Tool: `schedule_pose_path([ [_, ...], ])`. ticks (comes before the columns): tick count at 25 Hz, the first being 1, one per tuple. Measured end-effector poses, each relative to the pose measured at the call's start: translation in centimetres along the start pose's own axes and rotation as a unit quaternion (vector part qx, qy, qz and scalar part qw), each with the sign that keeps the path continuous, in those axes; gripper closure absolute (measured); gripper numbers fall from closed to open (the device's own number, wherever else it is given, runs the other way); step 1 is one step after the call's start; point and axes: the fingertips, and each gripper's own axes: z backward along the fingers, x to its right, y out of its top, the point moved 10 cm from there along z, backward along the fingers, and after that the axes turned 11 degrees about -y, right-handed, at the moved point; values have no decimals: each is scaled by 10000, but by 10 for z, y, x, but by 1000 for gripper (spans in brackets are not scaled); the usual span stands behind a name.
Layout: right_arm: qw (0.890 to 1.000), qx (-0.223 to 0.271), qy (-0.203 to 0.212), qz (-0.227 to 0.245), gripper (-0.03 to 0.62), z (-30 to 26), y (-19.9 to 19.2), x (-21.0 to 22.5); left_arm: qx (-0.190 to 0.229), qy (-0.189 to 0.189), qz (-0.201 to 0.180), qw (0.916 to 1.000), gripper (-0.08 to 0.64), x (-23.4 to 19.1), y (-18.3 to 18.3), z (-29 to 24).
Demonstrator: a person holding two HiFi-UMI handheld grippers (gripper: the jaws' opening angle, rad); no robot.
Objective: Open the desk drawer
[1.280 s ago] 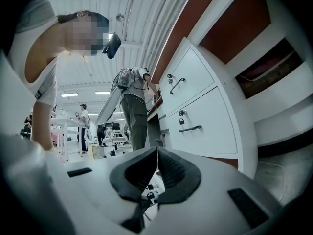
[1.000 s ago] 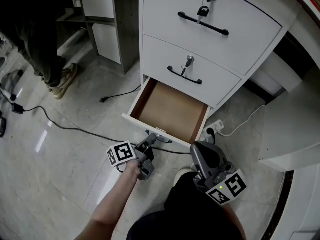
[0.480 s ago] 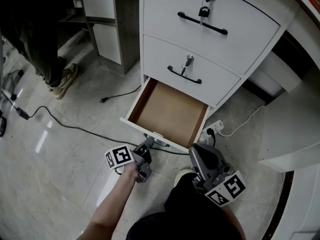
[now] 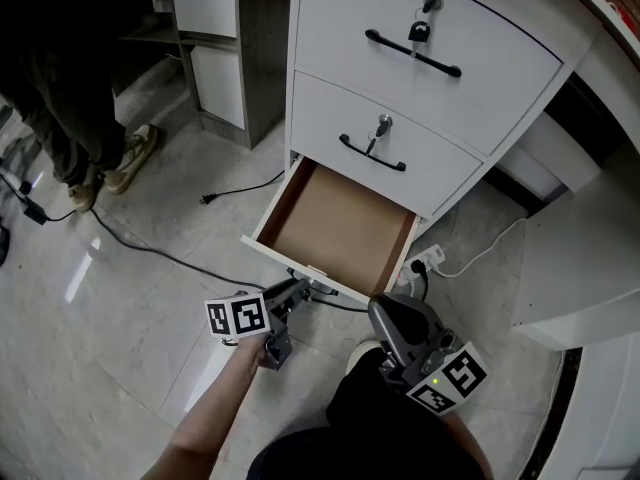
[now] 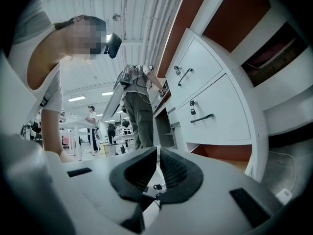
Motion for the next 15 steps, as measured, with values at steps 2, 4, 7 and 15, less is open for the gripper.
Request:
schedule_pose_path([
  [2,9999,-129,50,75,572,-1,-2,-1,-121,-52,-178,9998,430,4,2,7],
  [4,9995,-255,64,176,572,-2,-3,0,-179,-76,-389,9991,430,8,2,16],
  [7,9990,-338,49,299,572,-8,-1,2,-251,65,-950,9951,436,14,5,28],
  [15,9962,-523,24,692,574,-52,33,2,-400,43,-1892,9811,548,63,29,40],
])
